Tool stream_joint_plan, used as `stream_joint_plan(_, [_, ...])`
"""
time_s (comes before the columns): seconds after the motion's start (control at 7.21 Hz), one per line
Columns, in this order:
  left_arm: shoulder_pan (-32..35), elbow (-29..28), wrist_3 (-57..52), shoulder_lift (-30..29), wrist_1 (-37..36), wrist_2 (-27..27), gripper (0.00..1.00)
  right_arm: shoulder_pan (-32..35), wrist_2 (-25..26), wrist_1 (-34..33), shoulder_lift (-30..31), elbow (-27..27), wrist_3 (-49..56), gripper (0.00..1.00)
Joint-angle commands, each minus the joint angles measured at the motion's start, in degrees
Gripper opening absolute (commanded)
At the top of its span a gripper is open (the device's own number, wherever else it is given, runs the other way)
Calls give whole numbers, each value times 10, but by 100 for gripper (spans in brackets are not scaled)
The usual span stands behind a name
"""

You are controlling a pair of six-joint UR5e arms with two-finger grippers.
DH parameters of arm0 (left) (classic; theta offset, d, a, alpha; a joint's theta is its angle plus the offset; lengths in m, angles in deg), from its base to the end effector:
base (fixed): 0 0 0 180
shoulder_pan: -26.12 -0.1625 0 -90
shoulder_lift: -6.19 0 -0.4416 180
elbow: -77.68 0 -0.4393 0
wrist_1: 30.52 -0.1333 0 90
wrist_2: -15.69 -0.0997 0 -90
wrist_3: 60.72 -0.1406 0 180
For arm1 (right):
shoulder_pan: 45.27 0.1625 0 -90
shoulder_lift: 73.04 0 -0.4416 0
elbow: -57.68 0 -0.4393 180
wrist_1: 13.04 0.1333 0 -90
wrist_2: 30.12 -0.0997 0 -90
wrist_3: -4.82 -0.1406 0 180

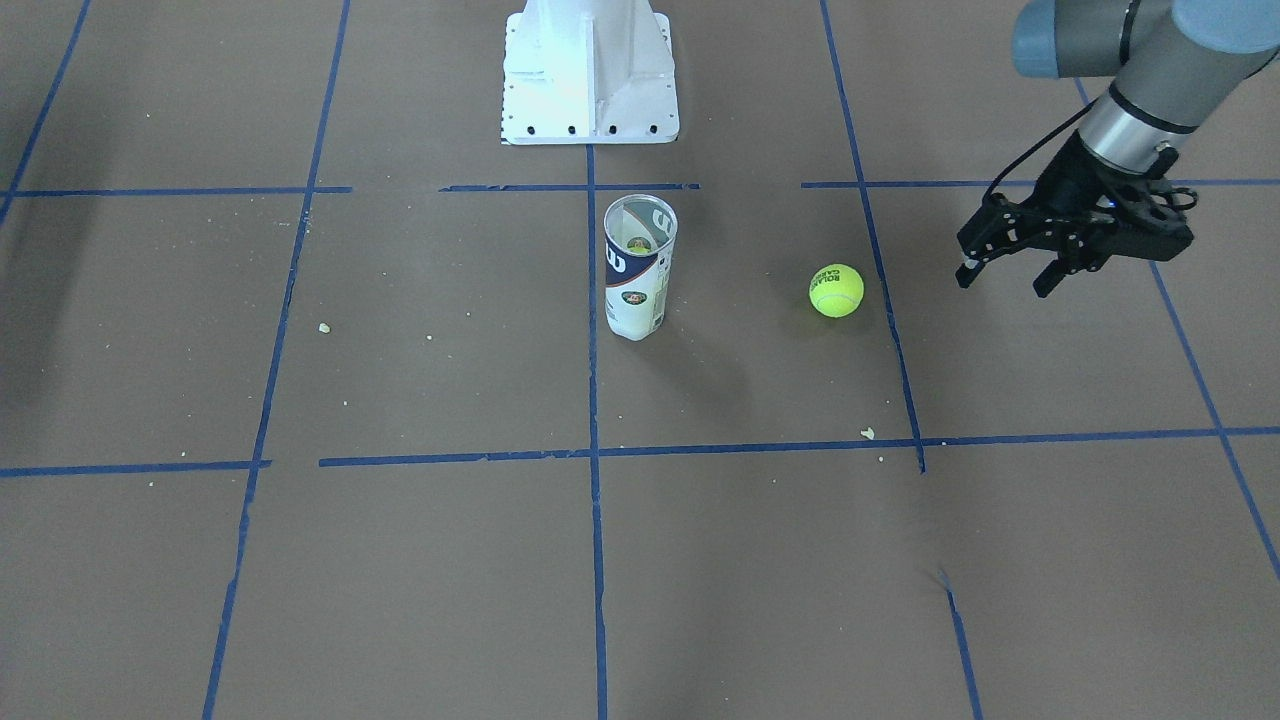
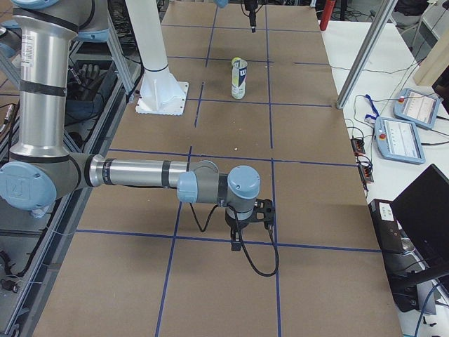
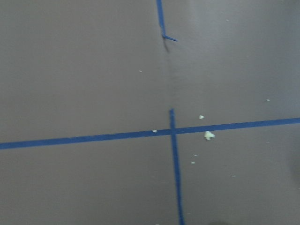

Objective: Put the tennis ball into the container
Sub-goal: 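Move the left gripper down onto the loose yellow-green tennis ball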

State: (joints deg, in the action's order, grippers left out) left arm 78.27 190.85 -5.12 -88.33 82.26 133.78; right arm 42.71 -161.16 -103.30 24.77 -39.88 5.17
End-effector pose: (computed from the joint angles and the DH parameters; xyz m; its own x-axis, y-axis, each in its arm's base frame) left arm 0.3047 -0.5015 0.4006 0.5899 0.0532 -0.8057 0.1703 0.9672 0.1885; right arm 0.0241 -0.4792 0.7089 0.7538 -0.0268 0.6566 0.0399 0.9992 -0.0049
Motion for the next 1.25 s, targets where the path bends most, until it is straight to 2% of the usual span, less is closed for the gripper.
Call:
stream_joint_plan(0.0, [-99,-4,91,-20,2,-92,100,0,0,0,0,0,0,100])
stream_joint_plan(0.28, [-174,-25,148,-32,1,-150,100,0,0,0,0,0,0,100])
stream_joint_plan(0.42, [-187,-43,158,-39,1,-165,100,0,0,0,0,0,0,100])
stream_joint_plan(1.11, [-217,-74,161,-51,2,-180,100,0,0,0,0,0,0,100])
